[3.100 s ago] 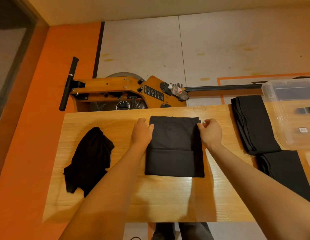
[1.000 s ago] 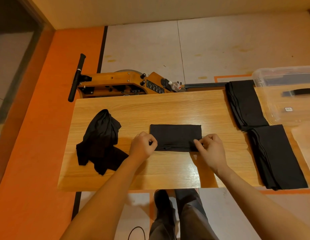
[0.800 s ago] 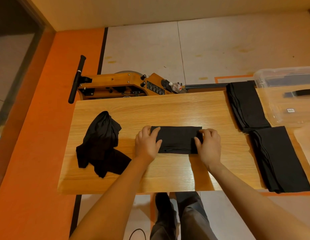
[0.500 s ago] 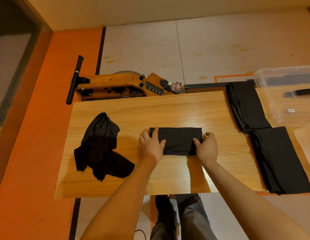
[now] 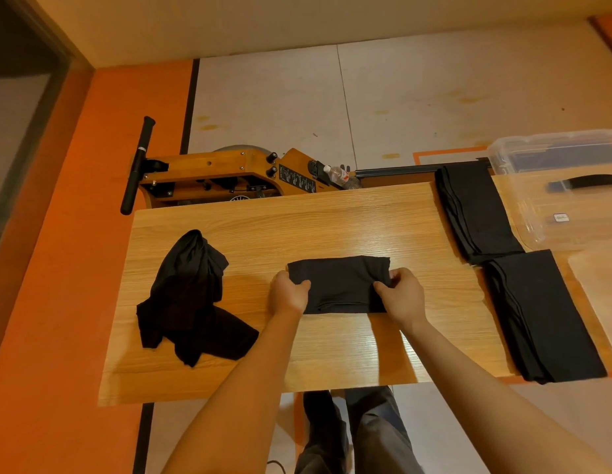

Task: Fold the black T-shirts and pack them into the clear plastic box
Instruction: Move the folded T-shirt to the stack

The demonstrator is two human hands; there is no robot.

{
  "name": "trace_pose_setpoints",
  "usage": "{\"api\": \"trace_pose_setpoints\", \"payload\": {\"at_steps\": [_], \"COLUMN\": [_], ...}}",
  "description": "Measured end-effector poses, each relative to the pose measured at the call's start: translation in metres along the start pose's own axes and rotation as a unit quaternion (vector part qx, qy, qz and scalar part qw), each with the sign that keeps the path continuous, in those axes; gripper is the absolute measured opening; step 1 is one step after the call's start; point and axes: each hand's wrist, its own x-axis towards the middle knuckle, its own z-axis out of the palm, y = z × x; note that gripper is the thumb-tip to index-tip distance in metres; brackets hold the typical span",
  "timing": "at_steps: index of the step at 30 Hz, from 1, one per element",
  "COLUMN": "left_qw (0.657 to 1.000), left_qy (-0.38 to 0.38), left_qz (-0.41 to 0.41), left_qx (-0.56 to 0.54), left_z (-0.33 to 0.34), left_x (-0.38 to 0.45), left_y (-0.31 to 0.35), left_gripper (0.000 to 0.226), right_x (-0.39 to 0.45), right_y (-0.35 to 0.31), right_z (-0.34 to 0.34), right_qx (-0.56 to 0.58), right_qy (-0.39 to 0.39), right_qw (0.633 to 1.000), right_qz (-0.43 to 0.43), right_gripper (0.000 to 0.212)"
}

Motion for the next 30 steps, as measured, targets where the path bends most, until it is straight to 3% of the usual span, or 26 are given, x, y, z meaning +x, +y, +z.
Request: {"api": "trace_pose_setpoints", "payload": {"at_steps": [6,10,13,16,22,30], "left_qw": [0.997,0.995,0.989,0.979,0.976,0.965], "left_qy": [0.004,0.010,-0.014,-0.030,-0.048,-0.053], "left_qz": [0.073,0.094,0.145,0.202,0.207,0.241], "left_qx": [0.004,-0.008,-0.024,-0.013,0.038,0.084], "left_z": [0.002,0.002,0.001,-0.002,-0.008,0.000], "left_x": [-0.009,-0.017,-0.015,-0.012,-0.007,-0.005], "left_y": [-0.001,-0.005,-0.014,-0.024,-0.021,0.043], "left_gripper": [0.055,0.046,0.048,0.043,0.033,0.042], "right_x": [-0.005,-0.004,0.000,0.004,0.009,0.004], "right_y": [-0.004,0.005,0.014,0.018,0.017,0.010], "right_z": [-0.005,-0.009,-0.011,-0.012,-0.020,-0.053], "right_qx": [0.082,0.054,0.017,-0.012,0.015,0.020], "right_qy": [0.000,-0.013,-0.026,-0.045,-0.060,-0.018], "right_qw": [0.996,0.995,0.991,0.992,0.995,0.997], "right_qz": [-0.026,-0.087,-0.128,-0.121,-0.072,-0.074], "right_gripper": [0.030,0.018,0.024,0.030,0.023,0.027]}}
